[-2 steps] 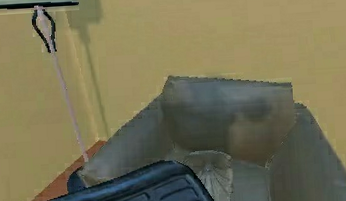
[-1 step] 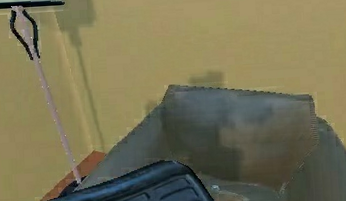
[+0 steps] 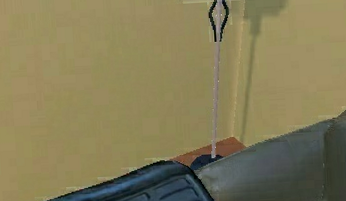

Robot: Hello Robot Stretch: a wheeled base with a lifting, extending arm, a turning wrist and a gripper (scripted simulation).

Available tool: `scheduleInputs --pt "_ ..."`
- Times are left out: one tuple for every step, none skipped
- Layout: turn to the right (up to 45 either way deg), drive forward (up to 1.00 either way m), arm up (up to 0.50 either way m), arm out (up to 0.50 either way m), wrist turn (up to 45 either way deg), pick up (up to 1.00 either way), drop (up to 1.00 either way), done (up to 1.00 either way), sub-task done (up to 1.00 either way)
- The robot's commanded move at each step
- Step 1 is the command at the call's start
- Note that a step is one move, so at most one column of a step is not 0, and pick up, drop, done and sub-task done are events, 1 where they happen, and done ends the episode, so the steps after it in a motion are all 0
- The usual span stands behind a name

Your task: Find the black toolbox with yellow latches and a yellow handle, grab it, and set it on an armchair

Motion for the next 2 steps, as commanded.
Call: scheduleInputs --pt "0.0 0.00 0.00 0.42 0.0 0.00 0.00 0.00 0.00" --pt "0.0 0.00 0.00 0.00 39.0 0.00 0.00 0.00 0.00"
